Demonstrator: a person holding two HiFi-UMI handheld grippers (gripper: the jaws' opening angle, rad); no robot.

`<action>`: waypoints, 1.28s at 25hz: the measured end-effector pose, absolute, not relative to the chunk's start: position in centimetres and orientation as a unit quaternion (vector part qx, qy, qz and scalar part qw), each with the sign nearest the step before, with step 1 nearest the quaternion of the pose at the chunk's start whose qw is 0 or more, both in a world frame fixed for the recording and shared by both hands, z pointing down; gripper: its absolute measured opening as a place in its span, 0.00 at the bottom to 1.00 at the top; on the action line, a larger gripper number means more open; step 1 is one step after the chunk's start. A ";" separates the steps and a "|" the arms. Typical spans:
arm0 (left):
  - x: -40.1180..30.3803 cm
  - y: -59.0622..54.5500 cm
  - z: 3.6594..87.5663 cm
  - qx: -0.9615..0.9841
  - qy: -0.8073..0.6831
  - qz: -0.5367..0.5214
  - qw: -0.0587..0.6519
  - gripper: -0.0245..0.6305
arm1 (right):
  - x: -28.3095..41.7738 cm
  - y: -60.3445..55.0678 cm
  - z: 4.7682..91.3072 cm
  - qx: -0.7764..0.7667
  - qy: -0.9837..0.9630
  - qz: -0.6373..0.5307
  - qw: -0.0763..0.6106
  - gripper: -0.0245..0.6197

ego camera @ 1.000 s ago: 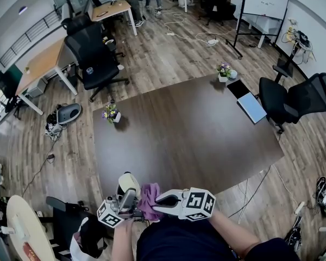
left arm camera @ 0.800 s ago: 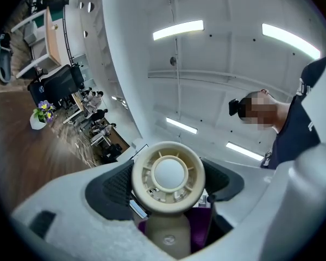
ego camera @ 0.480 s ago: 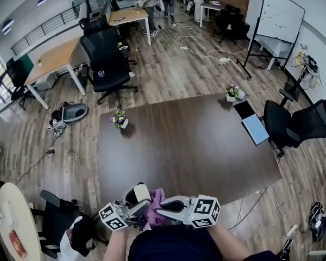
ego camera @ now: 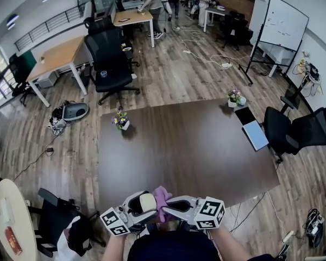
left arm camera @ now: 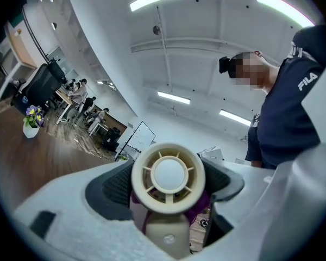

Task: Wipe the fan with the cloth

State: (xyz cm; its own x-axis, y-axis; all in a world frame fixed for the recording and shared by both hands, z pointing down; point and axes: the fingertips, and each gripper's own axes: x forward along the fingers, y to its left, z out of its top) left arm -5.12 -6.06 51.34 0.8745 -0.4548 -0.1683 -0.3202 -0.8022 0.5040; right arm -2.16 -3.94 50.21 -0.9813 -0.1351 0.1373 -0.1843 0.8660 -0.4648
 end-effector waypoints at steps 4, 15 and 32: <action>-4.4 -5.1 51.8 0.947 -0.192 -0.125 0.226 0.61 | -1.6 -4.4 50.2 0.103 -0.964 0.243 0.045 0.10; -3.2 -3.2 54.3 0.959 -0.192 -0.047 0.204 0.61 | -1.0 -4.7 51.3 0.135 -0.961 0.233 0.065 0.10; -7.7 -6.2 60.7 0.913 -0.345 0.108 0.190 0.61 | -0.6 -5.6 56.3 0.215 -0.951 0.139 0.175 0.10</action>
State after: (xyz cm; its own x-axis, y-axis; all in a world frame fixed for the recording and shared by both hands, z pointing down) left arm -7.69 -6.18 60.70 0.7379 -0.5894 0.3289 -0.6717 -0.6890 0.2721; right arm -0.56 -5.59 56.31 -0.8462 -0.3608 0.3921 -0.4578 0.8689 -0.1884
